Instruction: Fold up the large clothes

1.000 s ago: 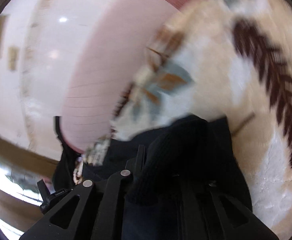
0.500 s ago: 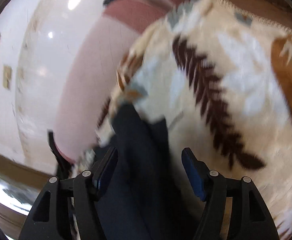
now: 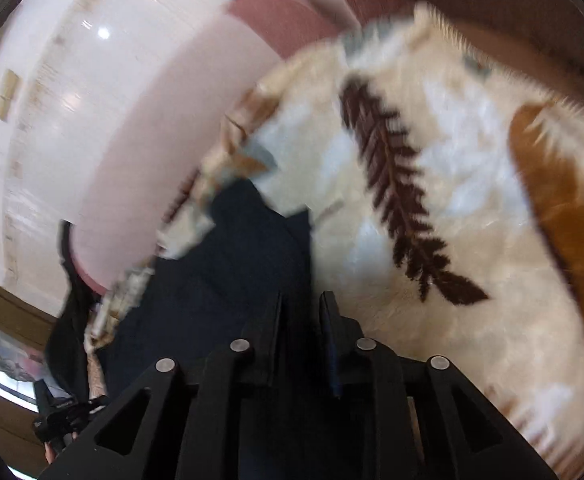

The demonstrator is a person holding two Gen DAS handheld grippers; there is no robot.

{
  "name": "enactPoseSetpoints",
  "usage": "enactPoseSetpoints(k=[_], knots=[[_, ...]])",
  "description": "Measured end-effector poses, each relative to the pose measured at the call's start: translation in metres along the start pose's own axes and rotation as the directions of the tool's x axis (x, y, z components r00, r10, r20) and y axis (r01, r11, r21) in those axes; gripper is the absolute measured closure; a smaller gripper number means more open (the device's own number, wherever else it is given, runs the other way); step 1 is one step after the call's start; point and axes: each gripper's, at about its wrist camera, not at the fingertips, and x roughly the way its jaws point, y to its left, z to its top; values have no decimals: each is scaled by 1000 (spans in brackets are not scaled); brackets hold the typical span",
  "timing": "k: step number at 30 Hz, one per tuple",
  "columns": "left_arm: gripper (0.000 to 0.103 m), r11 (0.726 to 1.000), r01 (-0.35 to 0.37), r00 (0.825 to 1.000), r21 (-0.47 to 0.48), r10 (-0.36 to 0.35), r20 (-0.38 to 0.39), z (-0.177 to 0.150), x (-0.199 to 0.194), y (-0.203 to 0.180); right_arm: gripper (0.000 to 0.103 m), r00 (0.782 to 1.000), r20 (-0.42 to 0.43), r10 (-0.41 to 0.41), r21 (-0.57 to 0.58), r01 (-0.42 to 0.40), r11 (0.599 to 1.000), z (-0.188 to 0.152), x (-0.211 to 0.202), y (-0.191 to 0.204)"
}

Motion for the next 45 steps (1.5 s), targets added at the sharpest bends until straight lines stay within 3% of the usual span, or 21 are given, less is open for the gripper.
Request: enactPoseSetpoints(k=[1,2,3,5,7,9,11,14,16,17,19,21,24,25,26,27,30,34,37,41,45], knots=[[75,1000,21,1000,19,-21,8,-5,-7,-6,70,999,41,13,12,-14,1000,-7,-14,2],[74,998,47,999,49,-48,15,-14,-14,-15,52,998,64,18,24,-20,1000,-11,-22,-2],[72,996,62,998,68,-64,16,-21,-17,-19,42,997,79,15,39,-18,999,-17,-26,-3],[67,988,71,997,137,-73,10,-42,-15,-35,42,998,63,-19,54,16,998,-29,-24,-6],[63,980,5,1000,199,-8,14,-60,-3,-47,46,998,8,-56,72,55,996,-44,-14,-16],[63,966,-86,996,243,87,7,-73,17,-50,79,997,5,-79,21,79,997,-55,-9,-19],[63,950,-161,986,267,168,-2,-79,37,-48,81,995,16,-102,-25,103,994,-55,-9,-17],[63,931,-209,977,299,209,34,-85,31,-54,77,986,18,-168,-58,169,984,-51,-15,-4],[63,947,-146,988,286,153,-2,-85,23,-54,74,976,93,-197,-62,203,977,-49,-32,13],[63,954,-112,993,278,120,-10,-86,17,-55,70,976,122,-181,-66,190,980,-52,-36,17],[61,959,-75,997,273,77,4,-90,8,-58,63,982,176,-65,-102,84,991,-54,-48,34],[53,956,-91,996,278,90,14,-95,11,-60,58,983,185,24,-145,3,989,-58,-49,48],[53,952,-139,989,274,148,-11,-100,32,-57,54,995,82,54,-190,-38,981,-66,-22,56],[53,952,-142,989,271,150,-7,-101,35,-56,53,1000,16,19,-194,-16,981,-70,-4,54],[52,951,-146,989,274,150,6,-103,35,-57,50,995,-89,-49,-193,31,981,-74,19,47],[48,950,-147,989,276,148,16,-103,35,-58,52,986,-142,-88,-190,61,980,-78,32,41],[40,946,-150,988,286,151,20,-106,37,-65,50,990,-116,-86,-194,62,979,-75,29,49],[37,937,-164,986,308,162,31,-111,41,-68,50,992,-81,100,-245,-117,962,-72,9,80],[36,938,-160,987,309,159,26,-112,43,-69,50,972,-162,171,-271,-211,939,-81,24,96],[36,938,-155,988,311,156,21,-114,42,-69,50,948,-317,13,-282,-107,953,-98,78,90],[35,940,-125,991,318,132,-3,-112,36,-66,48,954,-288,85,-251,-160,955,-90,69,94]])
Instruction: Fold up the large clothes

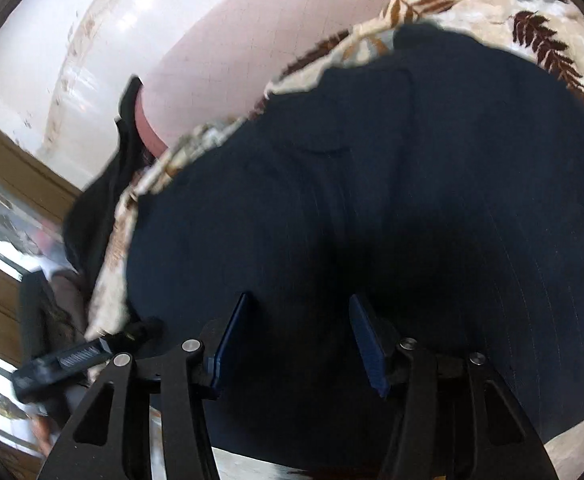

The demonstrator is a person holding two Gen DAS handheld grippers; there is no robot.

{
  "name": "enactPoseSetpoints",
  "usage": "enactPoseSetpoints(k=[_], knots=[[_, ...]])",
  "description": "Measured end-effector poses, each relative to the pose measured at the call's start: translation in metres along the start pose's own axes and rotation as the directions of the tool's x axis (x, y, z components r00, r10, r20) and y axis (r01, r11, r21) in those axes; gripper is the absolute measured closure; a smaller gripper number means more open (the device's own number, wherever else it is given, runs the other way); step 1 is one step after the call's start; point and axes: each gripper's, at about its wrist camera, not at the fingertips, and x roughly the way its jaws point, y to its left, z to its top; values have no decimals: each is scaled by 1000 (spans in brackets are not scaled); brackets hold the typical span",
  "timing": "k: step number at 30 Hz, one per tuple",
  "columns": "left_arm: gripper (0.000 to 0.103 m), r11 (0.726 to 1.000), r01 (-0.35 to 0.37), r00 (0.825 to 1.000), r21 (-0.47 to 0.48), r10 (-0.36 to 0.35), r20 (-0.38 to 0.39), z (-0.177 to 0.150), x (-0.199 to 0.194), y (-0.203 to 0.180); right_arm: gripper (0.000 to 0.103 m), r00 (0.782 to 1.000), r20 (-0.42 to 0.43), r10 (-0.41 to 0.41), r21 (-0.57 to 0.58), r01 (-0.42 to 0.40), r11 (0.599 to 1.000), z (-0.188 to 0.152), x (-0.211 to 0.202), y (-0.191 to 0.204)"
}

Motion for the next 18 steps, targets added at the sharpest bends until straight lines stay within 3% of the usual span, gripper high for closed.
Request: enactPoseSetpoints(k=[2,5,6,8,11,14,18], knots=[[35,997,79,997,-16,-79,4,4,-8,8,48,997,63,54,-30,-52,998,1,-13,9],[35,981,174,984,-87,-170,59,18,-28,32,47,994,47,96,-35,-94,995,2,-12,8],[35,975,189,980,-115,-181,79,24,-33,43,40,997,9,74,-26,-74,997,1,-2,4],[35,955,218,975,-200,-202,98,35,-38,69,39,995,-103,-5,2,5,1000,-3,24,-6],[35,922,230,973,-311,-213,85,46,-35,104,39,997,-63,35,35,-33,999,1,17,-5],[34,909,239,971,-342,-228,73,47,-28,119,39,996,14,93,12,-93,996,3,-1,2],[34,884,299,947,-359,-320,1,37,0,115,39,996,-83,18,30,-15,999,-5,22,-6]])
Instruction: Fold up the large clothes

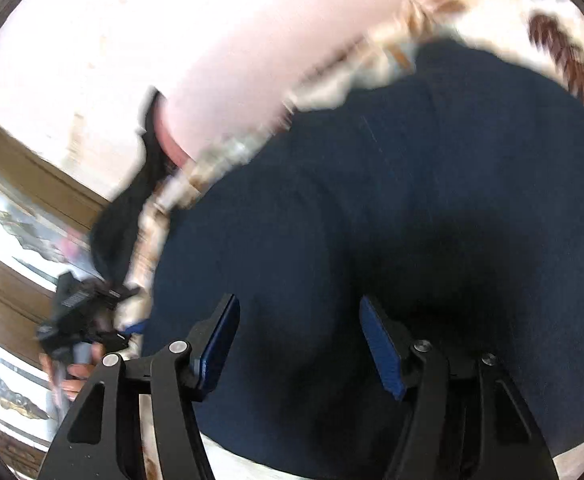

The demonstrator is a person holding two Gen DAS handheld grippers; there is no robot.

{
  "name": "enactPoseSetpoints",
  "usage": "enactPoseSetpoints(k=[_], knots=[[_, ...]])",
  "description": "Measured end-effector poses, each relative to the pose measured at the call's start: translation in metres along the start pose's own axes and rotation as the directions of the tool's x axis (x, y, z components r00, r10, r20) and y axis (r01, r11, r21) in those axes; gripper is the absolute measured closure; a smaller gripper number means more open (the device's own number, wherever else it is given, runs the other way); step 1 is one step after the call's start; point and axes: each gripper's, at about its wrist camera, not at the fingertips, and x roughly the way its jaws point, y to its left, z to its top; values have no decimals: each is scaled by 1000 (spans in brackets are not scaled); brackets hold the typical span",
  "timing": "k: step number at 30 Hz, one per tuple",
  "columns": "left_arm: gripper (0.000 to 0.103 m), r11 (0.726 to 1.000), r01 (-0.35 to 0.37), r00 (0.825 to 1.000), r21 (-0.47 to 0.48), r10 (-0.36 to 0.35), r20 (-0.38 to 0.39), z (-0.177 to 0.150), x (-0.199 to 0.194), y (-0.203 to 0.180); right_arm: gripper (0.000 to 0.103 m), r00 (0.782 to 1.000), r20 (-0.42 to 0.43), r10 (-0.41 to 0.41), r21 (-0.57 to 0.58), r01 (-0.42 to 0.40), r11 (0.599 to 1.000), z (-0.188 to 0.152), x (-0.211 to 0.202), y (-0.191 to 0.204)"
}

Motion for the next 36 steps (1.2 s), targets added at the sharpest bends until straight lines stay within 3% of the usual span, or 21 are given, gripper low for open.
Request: enactPoseSetpoints(k=[1,3,7,9,11,12,18,27,31,36], knots=[[34,1000,10,1000,1,-10,-26,-3,8,-1,39,1000,17,-1,-15,1,1000,-1,-1,2],[17,997,0,1000,71,-1,7,-13,10,-14,39,1000,9,-6,-22,6,1000,0,-3,5],[21,992,45,999,114,-42,-33,-26,19,-37,38,1000,19,18,7,-18,1000,0,-3,3],[59,989,5,1000,146,-3,-14,-30,16,-47,38,1000,19,21,13,-22,1000,-2,-4,-1],[82,990,-14,1000,142,13,5,-30,11,-52,39,999,24,26,21,-26,999,-7,-8,-5],[84,991,-5,1000,133,4,9,-30,7,-53,39,999,28,29,26,-30,999,-8,-9,-4],[89,985,22,997,172,-34,67,-46,-18,-91,37,998,46,52,37,-54,998,-8,-24,-2],[93,945,79,992,319,-106,70,-86,-30,-175,37,996,79,34,47,-37,998,-7,-50,-12],[95,929,58,994,364,-88,66,-98,-21,-202,37,995,94,28,45,-33,998,-8,-62,-15],[96,934,60,996,351,-78,35,-107,-2,-213,37,994,105,30,56,-36,998,-9,-77,-27]])
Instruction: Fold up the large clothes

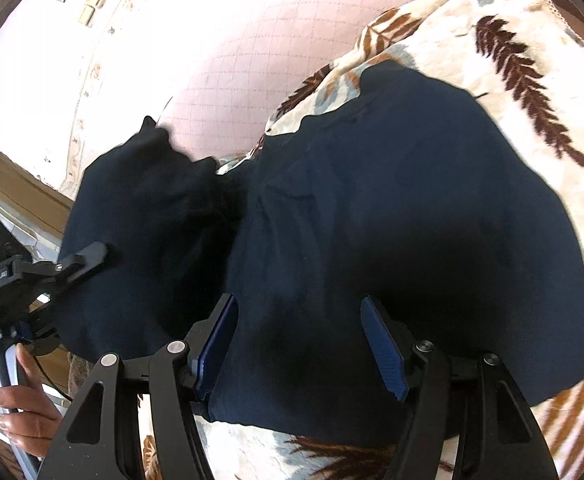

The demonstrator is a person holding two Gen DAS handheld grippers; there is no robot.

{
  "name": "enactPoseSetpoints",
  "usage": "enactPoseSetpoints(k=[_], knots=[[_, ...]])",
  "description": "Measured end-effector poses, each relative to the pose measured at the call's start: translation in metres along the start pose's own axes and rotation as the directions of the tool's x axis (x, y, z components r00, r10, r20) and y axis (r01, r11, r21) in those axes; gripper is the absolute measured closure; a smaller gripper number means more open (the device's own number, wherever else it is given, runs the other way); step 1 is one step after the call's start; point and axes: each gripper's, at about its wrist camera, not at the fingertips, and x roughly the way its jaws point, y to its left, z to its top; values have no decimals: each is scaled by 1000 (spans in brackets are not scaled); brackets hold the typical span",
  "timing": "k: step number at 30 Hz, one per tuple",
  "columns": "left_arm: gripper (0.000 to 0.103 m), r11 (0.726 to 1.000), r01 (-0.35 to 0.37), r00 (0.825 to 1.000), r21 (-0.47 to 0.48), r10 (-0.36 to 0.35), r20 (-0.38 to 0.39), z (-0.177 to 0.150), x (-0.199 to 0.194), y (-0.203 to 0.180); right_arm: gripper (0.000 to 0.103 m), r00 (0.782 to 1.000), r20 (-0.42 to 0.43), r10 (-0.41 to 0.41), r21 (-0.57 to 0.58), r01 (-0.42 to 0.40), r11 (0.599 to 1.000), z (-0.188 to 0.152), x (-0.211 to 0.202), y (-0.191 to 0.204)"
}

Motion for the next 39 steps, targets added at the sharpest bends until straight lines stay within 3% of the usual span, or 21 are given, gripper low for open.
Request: enactPoseSetpoints(k=[7,10,13,17,20,23,26,29,31,32,33,36,39], knots=[[97,999,18,999,-33,-20,-47,-6,27,-17,37,1000,11,8,67,-9,998,3,-13,-26],[100,998,40,995,-40,-44,-93,-12,46,-24,39,1000,14,17,83,-18,996,3,-15,-32],[101,1000,21,989,-23,-24,-145,-21,72,-30,39,1000,12,18,96,-19,995,3,-14,-37],[101,994,23,969,-107,-49,-241,-34,102,-6,39,1000,9,28,121,-29,992,4,-12,-41],[101,983,74,957,-167,-117,-265,-40,100,9,39,999,11,39,136,-40,990,5,-11,-43],[93,979,133,952,-152,-169,-254,-43,74,9,39,999,21,44,148,-47,988,5,-12,-43],[66,982,169,967,-87,-182,-175,-45,28,11,37,997,61,49,153,-58,987,8,-17,-40],[59,992,117,992,-56,-120,-49,-41,-11,31,37,991,122,47,141,-64,988,11,-23,-32],[59,997,-24,1000,-74,24,-2,-41,-20,54,34,988,142,61,129,-80,988,11,-22,-23],[59,988,-125,992,-86,124,-17,-42,-16,68,33,988,143,65,121,-82,989,11,-18,-19],[59,982,-165,986,-95,162,-43,-46,-10,80,31,988,136,70,111,-85,990,11,-13,-14],[59,980,-156,979,-125,137,-151,-69,14,101,31,996,69,50,71,-55,996,11,16,6],[59,984,-163,978,-72,151,-145,-85,17,96,31,999,-5,43,16,-43,999,9,47,29]])
